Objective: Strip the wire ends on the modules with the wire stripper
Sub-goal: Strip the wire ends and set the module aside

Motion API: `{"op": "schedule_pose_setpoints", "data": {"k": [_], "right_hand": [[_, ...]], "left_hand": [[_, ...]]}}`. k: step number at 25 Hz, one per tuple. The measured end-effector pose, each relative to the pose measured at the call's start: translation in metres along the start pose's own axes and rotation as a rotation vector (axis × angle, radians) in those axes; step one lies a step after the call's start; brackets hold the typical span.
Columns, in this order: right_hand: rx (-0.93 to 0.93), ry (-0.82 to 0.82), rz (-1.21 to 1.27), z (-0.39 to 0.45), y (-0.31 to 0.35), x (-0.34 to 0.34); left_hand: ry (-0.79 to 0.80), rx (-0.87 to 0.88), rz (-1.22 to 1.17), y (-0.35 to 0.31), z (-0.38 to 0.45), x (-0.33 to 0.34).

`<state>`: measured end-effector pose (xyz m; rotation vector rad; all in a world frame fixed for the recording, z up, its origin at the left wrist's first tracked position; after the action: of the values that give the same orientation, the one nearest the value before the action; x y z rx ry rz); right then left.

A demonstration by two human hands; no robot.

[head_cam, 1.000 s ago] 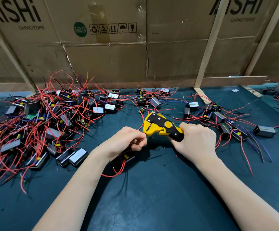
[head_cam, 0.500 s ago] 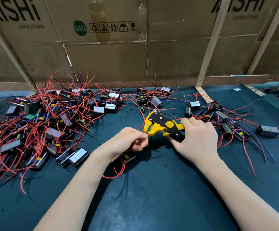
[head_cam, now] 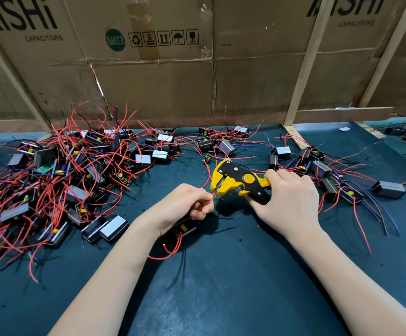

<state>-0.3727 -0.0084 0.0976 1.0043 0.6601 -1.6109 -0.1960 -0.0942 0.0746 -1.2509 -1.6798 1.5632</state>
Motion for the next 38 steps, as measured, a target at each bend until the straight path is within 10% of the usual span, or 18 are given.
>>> {"op": "schedule_pose_setpoints", "data": {"k": [21,34,38], "right_hand": [[0.23,0.21,-0.006,0.009,-0.022,0.009],[0.38,-0.031,0.443,0.005,-0.054,-0.017],[0.53,-0.149,0.54,0.002,-0.08,-0.03]], "left_hand": [[0.138,0.107,0.127,-0.017,-0.011,0.012],[-0.244,0.369,0.159,-0.036,-0.015,-0.01],[-0.097,0.428,0.403,-0.041,-0.007,0.026]]}}
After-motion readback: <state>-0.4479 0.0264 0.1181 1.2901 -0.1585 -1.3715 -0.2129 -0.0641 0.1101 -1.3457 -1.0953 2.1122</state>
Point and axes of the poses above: each hand's wrist, its own z-axis towards the middle knuckle, its own x-axis out of the palm, y = z × x, the point moved 6 cm from there along z, towards the middle knuckle, and after that the axes turned 11 degrees about y, right-handed, at the moved point
